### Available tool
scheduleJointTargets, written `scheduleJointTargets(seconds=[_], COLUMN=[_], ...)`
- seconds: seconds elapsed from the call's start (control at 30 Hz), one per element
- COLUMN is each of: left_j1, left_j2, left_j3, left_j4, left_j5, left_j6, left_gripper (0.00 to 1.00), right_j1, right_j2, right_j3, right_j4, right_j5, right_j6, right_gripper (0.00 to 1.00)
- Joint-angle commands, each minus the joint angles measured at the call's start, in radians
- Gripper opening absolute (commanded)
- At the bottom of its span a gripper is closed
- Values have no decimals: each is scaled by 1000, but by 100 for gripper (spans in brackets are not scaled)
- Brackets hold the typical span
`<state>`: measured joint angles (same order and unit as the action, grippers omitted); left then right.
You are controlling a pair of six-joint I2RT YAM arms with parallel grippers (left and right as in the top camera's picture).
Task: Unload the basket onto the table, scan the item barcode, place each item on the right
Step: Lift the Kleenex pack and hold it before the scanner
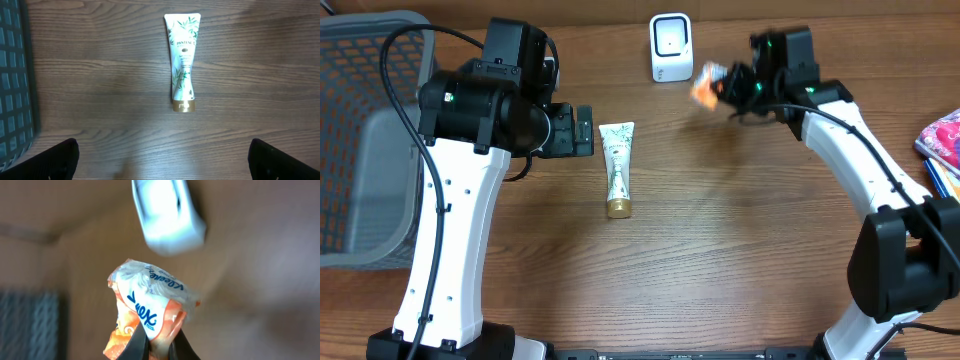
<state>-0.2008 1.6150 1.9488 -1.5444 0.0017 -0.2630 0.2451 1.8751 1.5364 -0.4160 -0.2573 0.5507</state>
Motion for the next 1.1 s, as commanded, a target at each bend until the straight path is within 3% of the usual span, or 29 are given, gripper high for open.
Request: scheduleJointTargets(seconds=[0.0,0.17,0.3,0.47,0.5,0.63,0.7,0.93,1.07], left_j1=[4,4,4,4,4,4,4,4,4], left_j2=[1,1,1,1,1,1,1,1,1], left_j3=[0,0,0,0,0,0,0,0,0], left_j4=[1,1,1,1,1,2,1,1,1], left_j5=[-12,-12,-12,-12,-12,-12,-12,-12,-12], left_j6=[-14,-14,-14,-14,-14,-14,-14,-14,-14], left_gripper=[100,100,100,100,100,100,100,100,100], right_j1=[83,146,147,156,166,180,183,209,225], right_j2=[14,141,266,350,360,360,360,360,360], right_j3=[103,137,208,268,267,267,267,264,264], right_j4=[129,383,414,438,461,498,490,457,455], right_j5=[389,484,513,616,712,818,767,595,595], right_j6=[16,-35,-125,-499,-698,-1062,-1252,-1683,-1824], right_gripper=[4,4,4,4,4,4,4,4,4])
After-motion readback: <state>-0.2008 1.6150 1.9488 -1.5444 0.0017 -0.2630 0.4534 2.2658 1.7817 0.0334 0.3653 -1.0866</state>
